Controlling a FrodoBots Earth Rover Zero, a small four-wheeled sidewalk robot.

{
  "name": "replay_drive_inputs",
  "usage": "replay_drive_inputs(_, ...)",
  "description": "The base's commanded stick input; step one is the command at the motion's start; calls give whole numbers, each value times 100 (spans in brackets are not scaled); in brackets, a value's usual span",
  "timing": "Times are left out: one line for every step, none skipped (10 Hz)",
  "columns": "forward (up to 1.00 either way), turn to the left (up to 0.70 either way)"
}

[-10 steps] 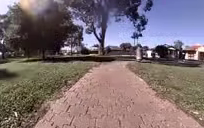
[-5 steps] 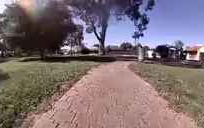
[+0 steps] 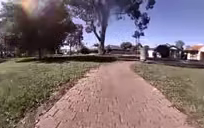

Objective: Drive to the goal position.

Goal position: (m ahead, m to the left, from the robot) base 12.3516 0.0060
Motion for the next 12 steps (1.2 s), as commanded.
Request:
replay_drive_inputs(70,0)
replay_drive_inputs(70,0)
replay_drive_inputs(70,0)
replay_drive_inputs(70,0)
replay_drive_inputs(70,0)
replay_drive_inputs(70,0)
replay_drive_inputs(70,0)
replay_drive_inputs(70,0)
replay_drive_inputs(70,0)
replay_drive_inputs(70,0)
replay_drive_inputs(70,0)
replay_drive_inputs(70,0)
